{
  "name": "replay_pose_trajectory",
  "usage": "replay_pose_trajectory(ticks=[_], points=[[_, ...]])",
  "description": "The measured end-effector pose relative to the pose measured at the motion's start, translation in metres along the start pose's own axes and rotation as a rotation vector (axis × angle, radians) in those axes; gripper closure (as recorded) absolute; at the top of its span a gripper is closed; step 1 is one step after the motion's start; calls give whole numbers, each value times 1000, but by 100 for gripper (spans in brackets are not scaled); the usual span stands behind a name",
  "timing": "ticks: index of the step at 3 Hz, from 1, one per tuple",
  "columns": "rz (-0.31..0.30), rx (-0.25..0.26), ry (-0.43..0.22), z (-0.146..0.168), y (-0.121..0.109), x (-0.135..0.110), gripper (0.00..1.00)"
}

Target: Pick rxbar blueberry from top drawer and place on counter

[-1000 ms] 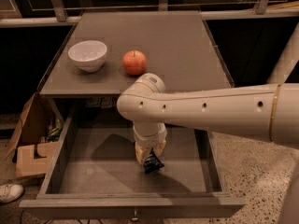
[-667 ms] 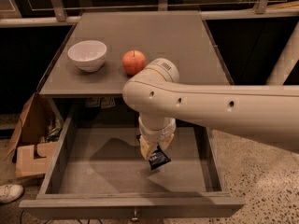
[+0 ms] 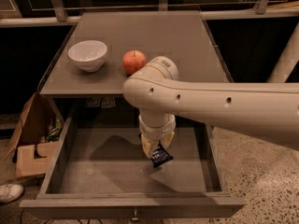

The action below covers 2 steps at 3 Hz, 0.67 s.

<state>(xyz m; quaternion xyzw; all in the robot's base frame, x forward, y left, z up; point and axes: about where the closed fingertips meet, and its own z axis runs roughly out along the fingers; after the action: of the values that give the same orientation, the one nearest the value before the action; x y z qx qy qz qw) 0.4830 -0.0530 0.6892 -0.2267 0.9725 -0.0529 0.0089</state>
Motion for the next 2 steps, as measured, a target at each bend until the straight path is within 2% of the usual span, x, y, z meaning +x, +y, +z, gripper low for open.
replay_pose_trajectory(ticks=[1,2], points=[[53,5,-47,-41,-37,8,100],[96,29,-87,-70,-60,11,100]])
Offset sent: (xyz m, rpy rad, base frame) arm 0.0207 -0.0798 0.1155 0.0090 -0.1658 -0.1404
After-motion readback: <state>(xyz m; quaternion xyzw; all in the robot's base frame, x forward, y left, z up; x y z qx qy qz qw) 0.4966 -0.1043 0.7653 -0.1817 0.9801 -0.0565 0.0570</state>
